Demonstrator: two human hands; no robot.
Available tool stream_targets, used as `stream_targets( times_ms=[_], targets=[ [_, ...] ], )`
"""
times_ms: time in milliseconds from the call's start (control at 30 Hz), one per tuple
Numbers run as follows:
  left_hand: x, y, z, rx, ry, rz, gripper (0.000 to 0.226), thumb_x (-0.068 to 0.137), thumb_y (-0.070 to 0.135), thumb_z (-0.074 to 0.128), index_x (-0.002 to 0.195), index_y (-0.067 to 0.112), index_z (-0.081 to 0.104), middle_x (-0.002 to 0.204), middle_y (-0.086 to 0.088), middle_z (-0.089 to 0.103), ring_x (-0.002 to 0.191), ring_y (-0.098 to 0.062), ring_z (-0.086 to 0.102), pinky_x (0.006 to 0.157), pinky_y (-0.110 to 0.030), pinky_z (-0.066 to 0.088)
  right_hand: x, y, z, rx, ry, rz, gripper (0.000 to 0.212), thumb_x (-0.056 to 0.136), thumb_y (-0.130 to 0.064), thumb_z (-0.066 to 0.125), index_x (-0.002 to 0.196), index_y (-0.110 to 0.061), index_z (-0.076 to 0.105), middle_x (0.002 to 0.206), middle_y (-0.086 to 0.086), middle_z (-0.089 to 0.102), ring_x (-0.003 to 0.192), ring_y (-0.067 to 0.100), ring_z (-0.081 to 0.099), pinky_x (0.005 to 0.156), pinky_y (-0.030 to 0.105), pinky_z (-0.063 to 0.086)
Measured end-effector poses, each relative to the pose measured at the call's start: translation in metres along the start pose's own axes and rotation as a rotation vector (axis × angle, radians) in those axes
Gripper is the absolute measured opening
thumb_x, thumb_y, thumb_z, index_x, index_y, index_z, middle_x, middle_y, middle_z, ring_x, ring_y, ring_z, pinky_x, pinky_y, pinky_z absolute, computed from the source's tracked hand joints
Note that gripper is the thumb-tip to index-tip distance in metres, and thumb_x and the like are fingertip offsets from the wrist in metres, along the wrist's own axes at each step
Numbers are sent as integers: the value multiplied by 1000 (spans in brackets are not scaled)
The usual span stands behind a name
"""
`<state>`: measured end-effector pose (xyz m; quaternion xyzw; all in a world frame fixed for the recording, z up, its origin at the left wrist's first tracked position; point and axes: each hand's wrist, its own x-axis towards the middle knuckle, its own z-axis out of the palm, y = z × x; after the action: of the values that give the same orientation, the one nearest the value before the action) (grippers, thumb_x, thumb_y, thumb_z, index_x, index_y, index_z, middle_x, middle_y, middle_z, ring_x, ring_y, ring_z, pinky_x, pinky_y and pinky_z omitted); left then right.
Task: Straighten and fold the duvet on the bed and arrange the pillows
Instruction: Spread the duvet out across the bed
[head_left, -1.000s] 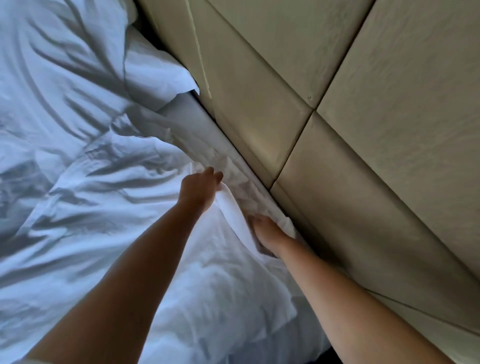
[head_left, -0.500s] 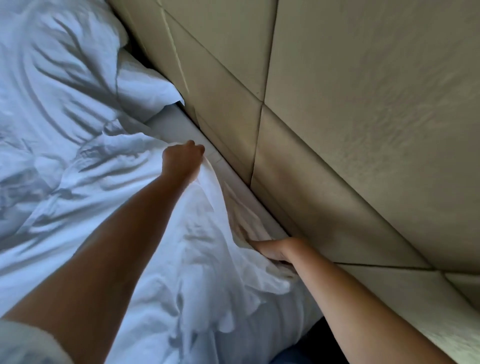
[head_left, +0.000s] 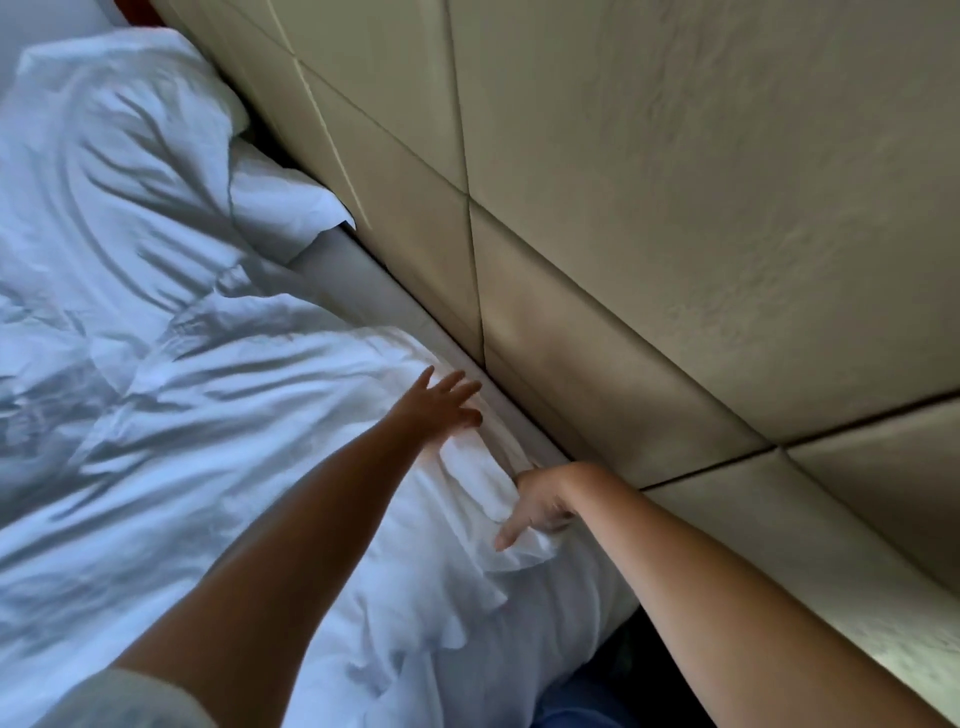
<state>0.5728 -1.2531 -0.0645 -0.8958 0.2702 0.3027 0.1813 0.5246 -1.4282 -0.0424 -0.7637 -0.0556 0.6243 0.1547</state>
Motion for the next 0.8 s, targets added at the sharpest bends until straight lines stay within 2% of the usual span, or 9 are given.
stream_targets(
  times_ms=[67,133,233,300,367,433,567,667,800],
  targets=[
    [3,10,0,52,-126,14,36,102,21,34,134,28,48,150,2,37,142,-19,23,117,-51,3,-5,7,-2,5,65,23,90,70,-50,77,141,-10,40,137,8,51,118,27,53,101,38,45],
    [-4,12,-8,-38,-173,-93,34,99,23,37,129,23,53,138,1,51,134,-18,36,117,-47,3,-14,12,-5,60,240,16,78,80,-55,65,139,-10,42,136,9,51,119,27,53,98,35,46],
    [-17,2,-41,-53,158,-256,41,91,20,46,131,20,47,121,-7,62,120,-23,50,110,-39,22,-29,13,-7,7,821,-74,52,94,-55,42,120,-13,59,117,8,65,108,27,60,88,32,44],
    [-17,-8,-57,-70,357,-335,40,87,17,49,126,19,48,112,-5,64,116,-23,52,109,-41,26,-29,9,-6,-35,1023,-87,48,97,-52,38,114,-14,61,110,8,67,105,28,61,89,33,39],
    [-14,-10,-57,-222,365,-361,42,88,13,46,129,23,47,121,-5,60,122,-22,47,112,-46,23,-23,12,-7,-46,942,-32,49,98,-50,35,116,-13,61,115,10,66,109,28,60,92,34,40],
    [-11,1,-42,-345,271,-286,51,89,6,44,136,26,43,136,-3,49,129,-21,41,111,-44,27,-11,21,-1,-66,692,36,46,98,-44,40,124,-10,56,126,12,59,116,29,56,92,34,44],
    [-27,24,-2,-435,150,-205,74,83,-6,51,147,23,29,153,0,25,141,-19,23,110,-36,33,16,31,11,-31,545,-28,15,88,-27,52,97,-14,55,119,12,59,101,26,58,62,23,42],
    [-42,21,13,-516,98,-256,79,83,-8,50,150,23,21,158,3,14,145,-17,16,109,-33,35,31,11,7,64,537,-11,50,90,-36,54,132,-11,47,130,7,56,116,24,55,89,27,46],
    [-48,-1,17,-550,102,-296,79,85,-12,44,151,23,19,160,3,9,147,-16,10,111,-32,30,50,-19,-1,132,561,-49,66,89,-45,53,144,-13,33,140,8,47,122,27,51,95,34,46]
  ],
)
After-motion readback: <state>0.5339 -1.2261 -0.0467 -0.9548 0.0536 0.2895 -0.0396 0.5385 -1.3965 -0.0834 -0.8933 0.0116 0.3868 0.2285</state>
